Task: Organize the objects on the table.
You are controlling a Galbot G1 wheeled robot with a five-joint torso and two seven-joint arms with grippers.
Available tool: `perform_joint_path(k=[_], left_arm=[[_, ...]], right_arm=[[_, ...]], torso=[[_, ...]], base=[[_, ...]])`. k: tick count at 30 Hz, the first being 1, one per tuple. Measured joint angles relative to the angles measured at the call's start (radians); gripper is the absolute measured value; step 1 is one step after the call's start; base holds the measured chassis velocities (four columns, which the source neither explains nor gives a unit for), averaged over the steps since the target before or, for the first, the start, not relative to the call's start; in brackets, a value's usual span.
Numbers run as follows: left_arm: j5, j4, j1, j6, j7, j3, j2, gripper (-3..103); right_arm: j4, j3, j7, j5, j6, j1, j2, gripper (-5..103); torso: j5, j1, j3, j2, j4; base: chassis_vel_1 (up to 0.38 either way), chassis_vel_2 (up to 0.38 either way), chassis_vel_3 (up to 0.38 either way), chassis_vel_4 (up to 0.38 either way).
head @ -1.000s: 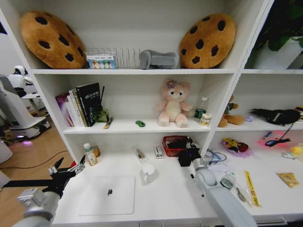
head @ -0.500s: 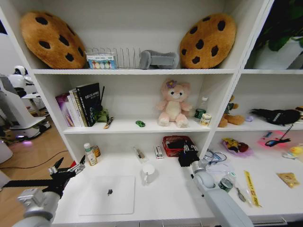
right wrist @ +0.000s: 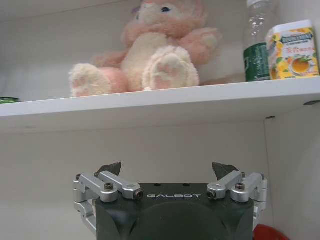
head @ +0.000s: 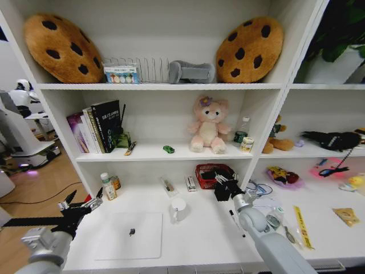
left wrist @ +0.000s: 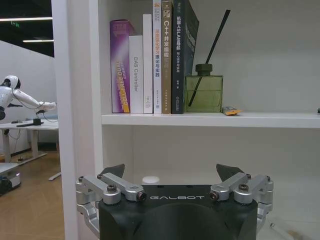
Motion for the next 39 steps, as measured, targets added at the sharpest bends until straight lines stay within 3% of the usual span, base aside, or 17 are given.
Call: perform_joint_path(k=[4, 6, 7, 11, 14, 16, 27, 39], left_arm=[[0.000, 0.000, 0.000, 0.000, 0.000, 0.000, 0.000, 100], [0.000, 0.000, 0.000, 0.000, 0.000, 0.000, 0.000, 100], [0.000, 0.000, 0.000, 0.000, 0.000, 0.000, 0.000, 100], [0.000, 0.000, 0.000, 0.000, 0.000, 0.000, 0.000, 100], [0.000, 0.000, 0.000, 0.000, 0.000, 0.000, 0.000, 100], [0.000, 0.000, 0.000, 0.000, 0.000, 0.000, 0.000, 100], [0.000, 0.000, 0.000, 0.000, 0.000, 0.000, 0.000, 100], [0.000, 0.000, 0.000, 0.000, 0.000, 0.000, 0.000, 100]], right_arm=[[0.102, 0.028, 0.072, -0.006, -0.072, -0.111, -0.034, 100], [0.193, 0.079, 0.113, 0.036, -0.190, -0.223, -0.064, 100], [0.193, 0.079, 0.113, 0.036, -0.190, -0.223, -0.064, 100], [0.262, 0.196, 0.070, 0.094, -0.325, -0.384, -0.094, 100], [0.266, 0.242, 0.046, 0.104, -0.365, -0.431, -0.100, 100], [0.218, 0.286, 0.026, 0.121, -0.453, -0.485, -0.101, 100], [0.118, 0.224, 0.047, 0.176, -0.510, -0.388, -0.095, 100], [0.068, 0.162, 0.102, 0.307, -0.566, -0.300, -0.090, 100]], torso=[[0.0000, 0.000, 0.000, 0.000, 0.0000], [0.0004, 0.000, 0.000, 0.000, -0.0004], [0.0004, 0.000, 0.000, 0.000, -0.0004], [0.0004, 0.000, 0.000, 0.000, -0.0005], [-0.0001, 0.000, 0.000, 0.000, -0.0004], [0.0000, 0.000, 0.000, 0.000, -0.0003], [0.0003, 0.000, 0.000, 0.000, 0.0000], [0.0001, 0.000, 0.000, 0.000, -0.0003]], base=[[0.000, 0.000, 0.000, 0.000], [0.000, 0.000, 0.000, 0.000], [0.000, 0.000, 0.000, 0.000], [0.000, 0.000, 0.000, 0.000], [0.000, 0.000, 0.000, 0.000], [0.000, 0.000, 0.000, 0.000], [0.000, 0.000, 0.000, 0.000], [0.000, 0.000, 0.000, 0.000]])
